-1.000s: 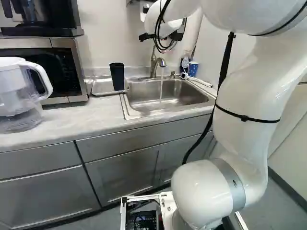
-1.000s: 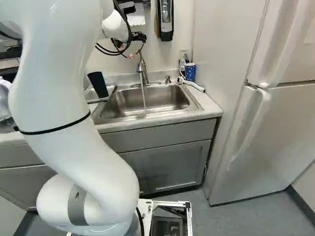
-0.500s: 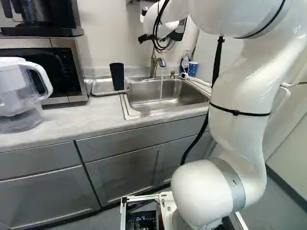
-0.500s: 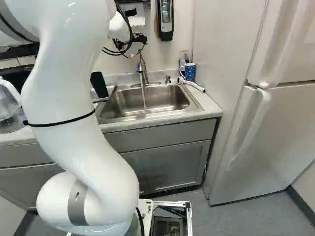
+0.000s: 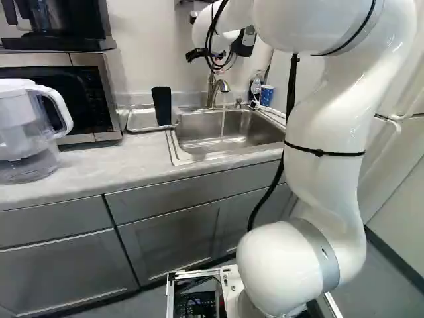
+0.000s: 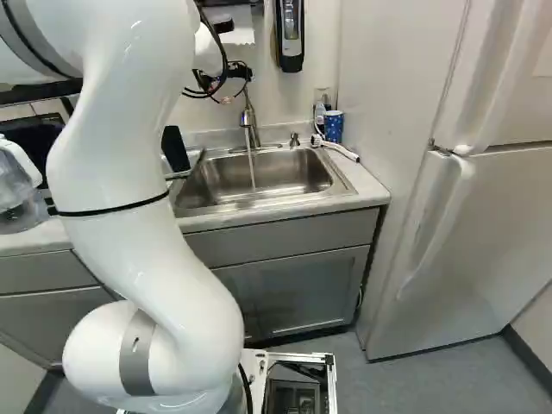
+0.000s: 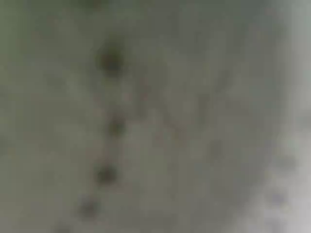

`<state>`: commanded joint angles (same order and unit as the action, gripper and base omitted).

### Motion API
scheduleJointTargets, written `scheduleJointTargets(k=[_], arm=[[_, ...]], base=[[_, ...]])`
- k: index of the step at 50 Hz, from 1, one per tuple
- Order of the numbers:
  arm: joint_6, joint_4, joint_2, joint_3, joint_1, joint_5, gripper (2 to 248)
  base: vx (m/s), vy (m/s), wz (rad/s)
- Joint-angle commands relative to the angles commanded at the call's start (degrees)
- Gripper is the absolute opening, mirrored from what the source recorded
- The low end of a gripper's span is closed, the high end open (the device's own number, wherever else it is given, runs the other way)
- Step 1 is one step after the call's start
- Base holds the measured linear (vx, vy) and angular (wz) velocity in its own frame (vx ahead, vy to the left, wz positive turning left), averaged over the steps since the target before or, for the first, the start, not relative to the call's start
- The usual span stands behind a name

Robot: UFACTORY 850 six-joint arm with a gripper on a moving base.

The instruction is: Rinse the cup and place it in the tray

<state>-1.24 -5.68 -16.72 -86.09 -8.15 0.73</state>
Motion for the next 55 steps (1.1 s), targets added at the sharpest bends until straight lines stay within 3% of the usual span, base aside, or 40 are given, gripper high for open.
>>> scheduleJointTargets(k=[55], arm=[[0.0,0.0,0.78,0.89,-0.09,-0.4,247]], base=[[0.0,0.0,0.0]])
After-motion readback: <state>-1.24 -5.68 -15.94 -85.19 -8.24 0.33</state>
